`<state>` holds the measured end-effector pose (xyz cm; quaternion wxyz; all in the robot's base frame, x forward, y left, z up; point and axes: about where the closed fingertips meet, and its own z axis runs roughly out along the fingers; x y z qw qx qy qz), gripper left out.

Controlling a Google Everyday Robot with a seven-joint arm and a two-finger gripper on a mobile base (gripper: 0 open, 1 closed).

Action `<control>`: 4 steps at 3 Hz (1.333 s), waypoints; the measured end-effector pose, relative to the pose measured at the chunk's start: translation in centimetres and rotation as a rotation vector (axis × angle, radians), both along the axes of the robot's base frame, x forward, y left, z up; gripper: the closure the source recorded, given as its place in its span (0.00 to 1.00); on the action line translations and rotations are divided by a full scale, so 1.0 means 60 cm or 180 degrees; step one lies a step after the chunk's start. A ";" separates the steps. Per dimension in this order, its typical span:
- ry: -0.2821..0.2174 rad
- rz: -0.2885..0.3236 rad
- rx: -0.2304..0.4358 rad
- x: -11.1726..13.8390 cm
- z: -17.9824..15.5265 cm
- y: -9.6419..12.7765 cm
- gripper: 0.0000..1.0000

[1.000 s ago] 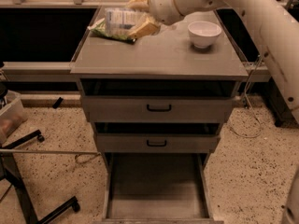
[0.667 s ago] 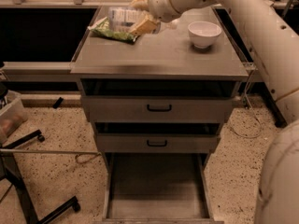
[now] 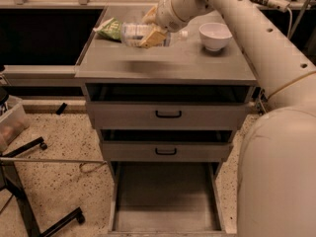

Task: Pick blue plastic bottle from bottom drawer and place on counter

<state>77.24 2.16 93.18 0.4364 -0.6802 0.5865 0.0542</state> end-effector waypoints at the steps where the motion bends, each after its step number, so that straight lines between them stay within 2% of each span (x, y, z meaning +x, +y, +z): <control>1: 0.0210 0.0038 -0.0122 0.003 -0.036 0.006 1.00; 3: 0.0565 0.0100 -0.0217 -0.001 -0.107 0.008 1.00; 4: 0.0568 0.0101 -0.0218 -0.001 -0.108 0.008 1.00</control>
Offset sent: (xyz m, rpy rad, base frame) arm 0.0018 -0.0011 -0.0655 -0.0831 0.1949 0.0256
